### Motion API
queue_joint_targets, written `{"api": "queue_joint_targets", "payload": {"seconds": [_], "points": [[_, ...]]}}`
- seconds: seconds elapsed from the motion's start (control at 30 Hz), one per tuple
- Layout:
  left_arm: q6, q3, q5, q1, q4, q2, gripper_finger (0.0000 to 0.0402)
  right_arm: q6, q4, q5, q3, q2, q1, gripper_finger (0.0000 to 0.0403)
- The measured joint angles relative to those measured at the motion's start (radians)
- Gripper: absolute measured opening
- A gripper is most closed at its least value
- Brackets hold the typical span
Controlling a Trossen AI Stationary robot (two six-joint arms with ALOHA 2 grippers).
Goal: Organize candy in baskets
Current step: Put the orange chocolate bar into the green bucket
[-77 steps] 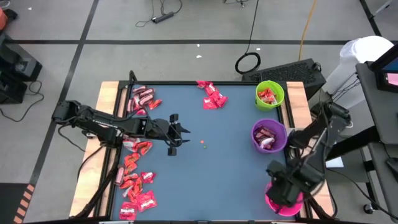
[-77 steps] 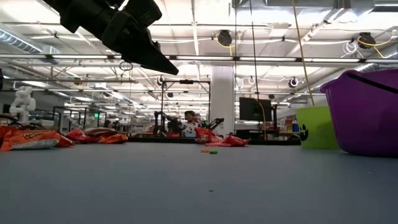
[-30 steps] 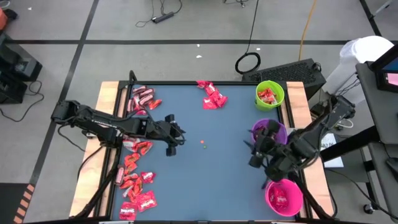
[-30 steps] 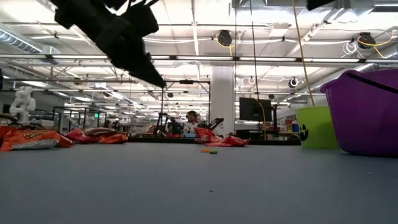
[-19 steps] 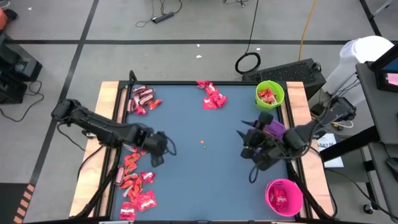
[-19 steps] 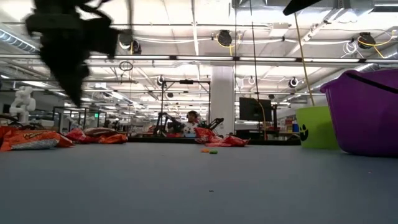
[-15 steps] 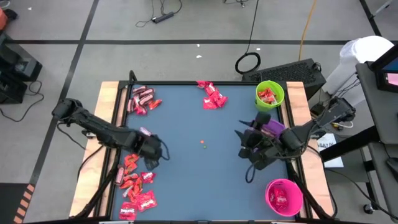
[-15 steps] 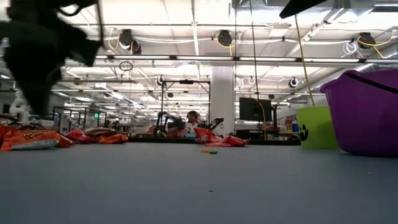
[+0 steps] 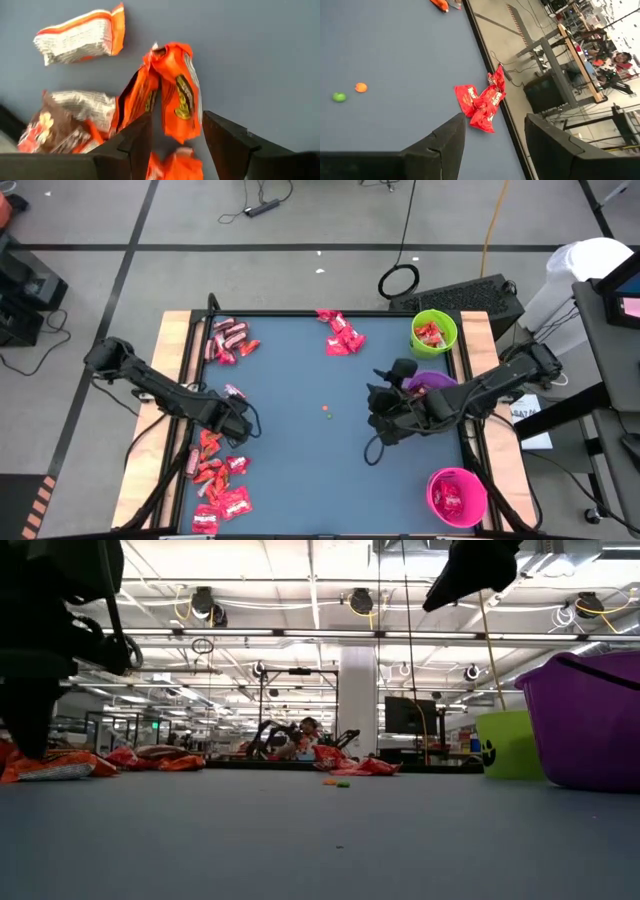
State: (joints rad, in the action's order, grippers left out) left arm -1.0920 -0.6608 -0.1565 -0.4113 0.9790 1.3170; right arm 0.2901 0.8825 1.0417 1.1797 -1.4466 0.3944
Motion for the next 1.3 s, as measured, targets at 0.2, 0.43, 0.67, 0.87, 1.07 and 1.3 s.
{"api": "queue_joint_targets", "payload": {"seconds": [0.2,0.43,0.67,0.87,1.07,1.3], "points": [[0.052,0.078,0.036,0.005,-0.114,0.000,0.0179,-0.019,-0.037,-0.065,0.000,-0.054,-0.021,0.0192],[0.126,0.096,0.016,0.004,-0.183,-0.001,0.0085,-0.138,-0.196,-0.215,0.000,-0.075,-0.021,0.0192],[0.259,0.074,-0.084,0.001,-0.252,0.000,0.0023,-0.220,-0.308,-0.292,-0.019,-0.075,-0.020,0.0192],[0.474,-0.001,-0.277,-0.017,-0.428,-0.001,0.0024,-0.317,-0.650,-0.425,-0.162,-0.075,-0.033,0.0192],[0.832,-0.005,-0.354,-0.015,-0.808,-0.001,0.0026,-0.388,-1.159,-0.589,-0.336,-0.075,-0.079,0.0192],[1.133,-0.005,-0.360,-0.010,-1.143,0.017,0.0027,-0.346,-1.416,-0.745,-0.398,-0.084,-0.130,0.0192]]}}
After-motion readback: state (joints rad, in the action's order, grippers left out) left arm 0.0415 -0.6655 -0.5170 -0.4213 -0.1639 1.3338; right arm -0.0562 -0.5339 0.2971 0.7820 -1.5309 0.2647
